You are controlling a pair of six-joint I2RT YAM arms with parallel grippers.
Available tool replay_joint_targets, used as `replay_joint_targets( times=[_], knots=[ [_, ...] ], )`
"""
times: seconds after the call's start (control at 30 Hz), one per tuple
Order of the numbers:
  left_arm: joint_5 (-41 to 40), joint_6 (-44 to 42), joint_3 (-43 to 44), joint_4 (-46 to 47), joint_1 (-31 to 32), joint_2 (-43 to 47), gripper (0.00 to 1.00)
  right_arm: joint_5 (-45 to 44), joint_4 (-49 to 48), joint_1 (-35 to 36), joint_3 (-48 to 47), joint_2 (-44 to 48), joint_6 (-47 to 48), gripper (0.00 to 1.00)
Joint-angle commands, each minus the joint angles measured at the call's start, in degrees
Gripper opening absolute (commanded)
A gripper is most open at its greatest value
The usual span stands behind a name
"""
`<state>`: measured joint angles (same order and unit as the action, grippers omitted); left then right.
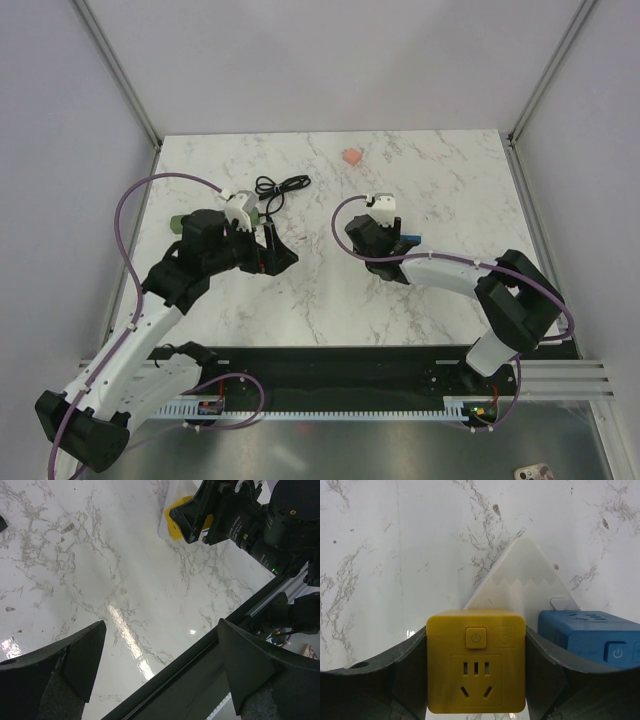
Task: Insert the plug
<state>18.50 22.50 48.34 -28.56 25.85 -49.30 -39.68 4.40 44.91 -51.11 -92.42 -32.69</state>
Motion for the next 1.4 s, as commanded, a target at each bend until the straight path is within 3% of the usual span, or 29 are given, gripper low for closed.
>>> replay_joint_targets(
  times=[0.0, 0.33, 0.53, 0.8, 1.07, 1.37],
  knots=[
    [-0.8, -0.4, 0.0, 2.0, 0.0, 1.0, 1.0, 5.5, 10.5, 0.9, -1.5, -0.4, 1.4, 0.67],
    [-0.3, -0.5, 0.0, 2.0, 0.0, 1.7, 1.0, 3.6, 17.7, 0.9, -5.7, 2.7, 0.9, 0.81],
    [0.0, -0.4, 0.2, 2.0, -0.1, 1.8, 1.0, 3.9, 23.2, 0.9, -10.1, 2.0, 1.0, 0.83],
    [-1.0, -0.6, 0.0, 2.0, 0.0, 3.0, 1.0, 3.8, 23.4, 0.5, -7.6, 2.6, 3.9, 0.77],
    [-1.3, -0.8, 0.0, 1.8, -0.1, 2.9, 1.0, 4.8, 22.8, -5.2, -3.1, 6.3, 8.6, 0.73],
    [-1.7, -0.6, 0.1, 1.8, -0.1, 2.5, 1.0, 9.7, 22.9, -12.0, -1.1, 13.8, 14.7, 0.77]
  ],
)
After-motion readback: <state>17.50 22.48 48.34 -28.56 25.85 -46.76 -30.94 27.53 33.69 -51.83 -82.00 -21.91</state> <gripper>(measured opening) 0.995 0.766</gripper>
